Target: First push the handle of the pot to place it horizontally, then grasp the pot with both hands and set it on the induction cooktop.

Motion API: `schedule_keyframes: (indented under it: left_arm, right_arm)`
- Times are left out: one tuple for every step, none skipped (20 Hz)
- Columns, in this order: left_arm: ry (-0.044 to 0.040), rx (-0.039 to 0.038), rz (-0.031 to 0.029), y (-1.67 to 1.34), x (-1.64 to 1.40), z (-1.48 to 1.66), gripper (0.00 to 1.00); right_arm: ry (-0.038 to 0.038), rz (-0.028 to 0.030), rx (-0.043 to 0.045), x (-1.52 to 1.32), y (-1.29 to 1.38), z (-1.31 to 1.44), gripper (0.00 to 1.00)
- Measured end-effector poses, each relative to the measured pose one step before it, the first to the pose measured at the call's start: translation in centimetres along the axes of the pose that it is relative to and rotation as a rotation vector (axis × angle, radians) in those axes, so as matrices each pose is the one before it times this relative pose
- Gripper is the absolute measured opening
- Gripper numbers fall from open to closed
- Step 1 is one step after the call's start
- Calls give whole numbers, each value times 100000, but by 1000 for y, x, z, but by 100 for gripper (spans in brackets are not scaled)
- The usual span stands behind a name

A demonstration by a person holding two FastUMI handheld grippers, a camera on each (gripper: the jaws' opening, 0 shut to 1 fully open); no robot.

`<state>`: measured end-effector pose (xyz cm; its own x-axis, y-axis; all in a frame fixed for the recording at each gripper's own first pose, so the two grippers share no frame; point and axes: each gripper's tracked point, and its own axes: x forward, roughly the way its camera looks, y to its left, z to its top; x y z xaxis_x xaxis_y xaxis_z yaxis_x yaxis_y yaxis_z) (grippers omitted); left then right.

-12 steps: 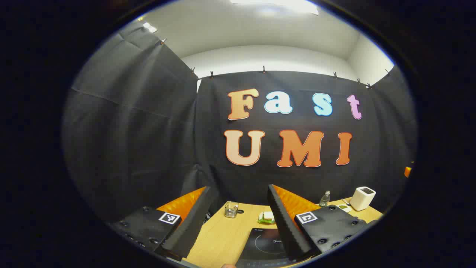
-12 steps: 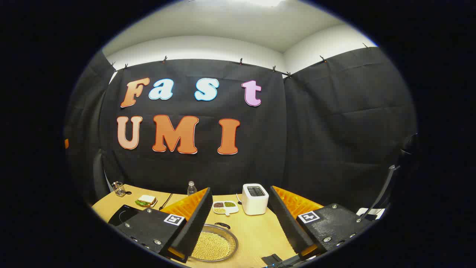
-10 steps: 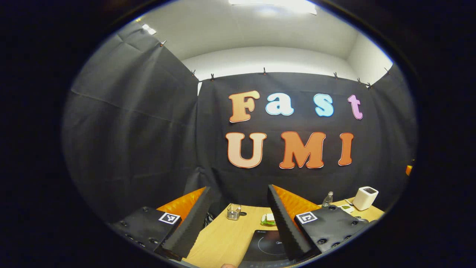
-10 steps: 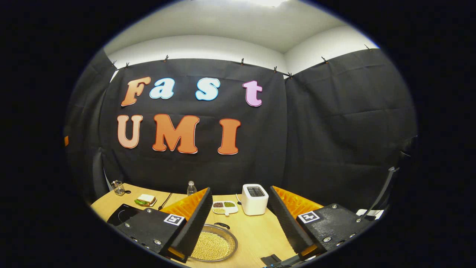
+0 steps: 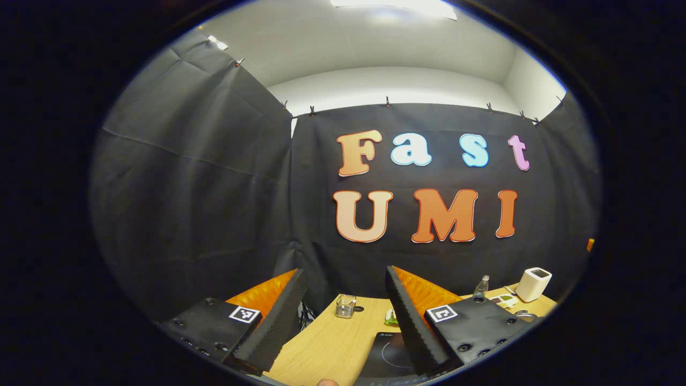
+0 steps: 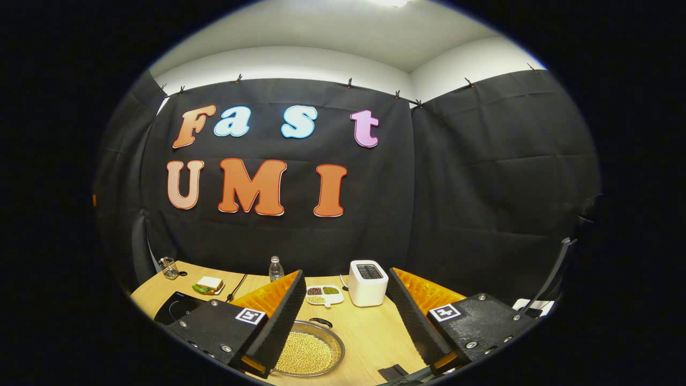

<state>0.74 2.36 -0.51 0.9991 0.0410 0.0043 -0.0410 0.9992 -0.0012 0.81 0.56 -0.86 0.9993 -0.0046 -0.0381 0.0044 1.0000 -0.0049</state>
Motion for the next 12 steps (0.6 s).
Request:
schedule_keyframes:
  left_arm:
    - [409, -401, 566, 91, 107, -135, 97]
    - [376, -358, 523, -5, -271, -137, 98]
    - [226, -167, 440, 179, -12, -53, 98]
    - [304, -7, 496, 172, -89, 48, 98]
    - [141, 28, 385, 94, 40, 4, 98]
    - [203, -101, 188, 6, 7, -2, 98]
    - [244, -235, -56, -49, 42, -52, 98]
    - [232, -202, -136, -12, -92, 61, 97]
    - [139, -48, -152, 83, -46, 43, 97]
    - [133, 230, -58, -1, -4, -18, 97]
    - [-102, 539, 333, 11, -138, 71, 98]
    - [-141, 736, 637, 314, 86, 55, 98]
  right_arm:
    - [-111, -212, 13, 84, -64, 120, 96]
    - [-247, 90, -41, 75, 57, 162, 96]
    - [-221, -117, 71, -41, -67, 50, 96]
    - [-274, 54, -13, 7, -36, 63, 96]
    - [-297, -19, -154, 28, 61, 54, 96]
    - [-44, 115, -123, 16, 56, 102, 95]
    - [211, 269, -58, -25, 19, -221, 95]
    - [124, 114, -184, -63, 89, -25, 94]
    - [92, 432, -248, 29, 50, -53, 93]
    - [69, 356, -345, 59, 128, 0, 90]
    - [32, 355, -450, -68, 62, -126, 87]
    - [134, 491, -472, -36, 128, -46, 81]
